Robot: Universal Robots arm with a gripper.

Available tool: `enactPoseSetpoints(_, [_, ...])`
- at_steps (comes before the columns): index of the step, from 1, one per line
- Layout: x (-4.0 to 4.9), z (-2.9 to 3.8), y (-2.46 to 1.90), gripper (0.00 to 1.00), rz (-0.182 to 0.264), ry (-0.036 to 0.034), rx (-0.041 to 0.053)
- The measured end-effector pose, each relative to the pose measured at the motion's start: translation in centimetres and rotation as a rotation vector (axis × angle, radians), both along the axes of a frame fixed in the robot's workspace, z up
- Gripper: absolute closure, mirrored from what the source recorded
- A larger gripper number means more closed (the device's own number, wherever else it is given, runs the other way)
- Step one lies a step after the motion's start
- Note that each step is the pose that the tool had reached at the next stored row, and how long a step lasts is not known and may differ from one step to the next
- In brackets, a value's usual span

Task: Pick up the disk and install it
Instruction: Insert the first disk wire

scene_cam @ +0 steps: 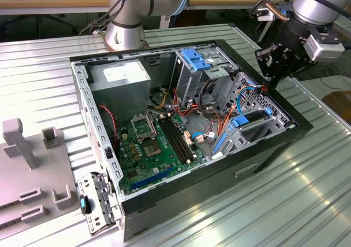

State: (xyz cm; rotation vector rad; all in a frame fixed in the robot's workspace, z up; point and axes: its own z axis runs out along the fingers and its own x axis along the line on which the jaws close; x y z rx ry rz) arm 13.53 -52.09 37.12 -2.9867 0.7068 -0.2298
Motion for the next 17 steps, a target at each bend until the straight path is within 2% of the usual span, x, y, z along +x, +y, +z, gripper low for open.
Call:
enactPoseSetpoints(2, [0.19, -0.02, 0.0, 0.84, -0.007, 0.0051, 0.0001])
enactPoseSetpoints(3, [0.19, -0.05, -0.01, 0.84, -0.037, 0.0067, 0.0002])
enactPoseSetpoints(5, [0.2, -0.06, 0.0, 0.84, -0.078, 0.0069, 0.0003])
enactPoseSetpoints(14, [0.19, -0.08, -0.01, 0.84, -0.206, 0.0074, 0.0008])
enactPoseSetpoints(17, [0.19, -0.09, -0.01, 0.84, -0.268, 0.0076, 0.001])
